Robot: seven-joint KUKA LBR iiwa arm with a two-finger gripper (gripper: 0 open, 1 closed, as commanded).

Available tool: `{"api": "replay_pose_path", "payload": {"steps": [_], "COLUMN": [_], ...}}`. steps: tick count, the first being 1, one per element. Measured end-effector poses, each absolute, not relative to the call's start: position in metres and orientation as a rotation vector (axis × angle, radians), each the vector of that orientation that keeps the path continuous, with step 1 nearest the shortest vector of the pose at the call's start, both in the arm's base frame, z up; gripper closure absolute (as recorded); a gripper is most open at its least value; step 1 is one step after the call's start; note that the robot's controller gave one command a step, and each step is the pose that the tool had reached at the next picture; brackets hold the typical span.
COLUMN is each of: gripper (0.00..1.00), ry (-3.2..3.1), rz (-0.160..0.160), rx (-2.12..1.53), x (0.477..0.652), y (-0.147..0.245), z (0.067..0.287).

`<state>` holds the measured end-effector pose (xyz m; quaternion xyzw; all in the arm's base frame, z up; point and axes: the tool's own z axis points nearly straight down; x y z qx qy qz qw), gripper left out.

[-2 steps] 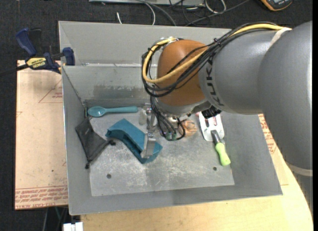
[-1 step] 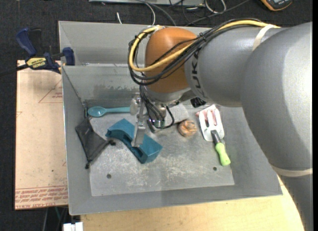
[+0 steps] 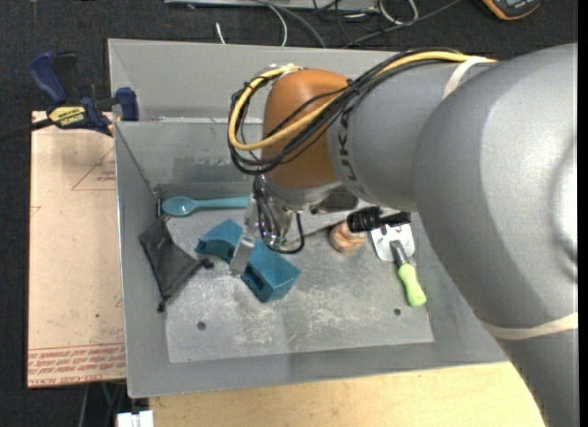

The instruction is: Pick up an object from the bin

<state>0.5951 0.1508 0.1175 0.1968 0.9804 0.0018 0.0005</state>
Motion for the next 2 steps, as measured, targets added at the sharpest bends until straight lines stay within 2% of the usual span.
{"api": "replay_pose_path", "payload": {"steps": [1, 2], "gripper": [0.0, 1.0], "ry": [3.12, 3.062], "rz": [0.003, 0.008], "rx": [0.386, 0.692], "x": [0.594, 0.588], "y": [0.16, 0.177], "z": [0.068, 0.071]}}
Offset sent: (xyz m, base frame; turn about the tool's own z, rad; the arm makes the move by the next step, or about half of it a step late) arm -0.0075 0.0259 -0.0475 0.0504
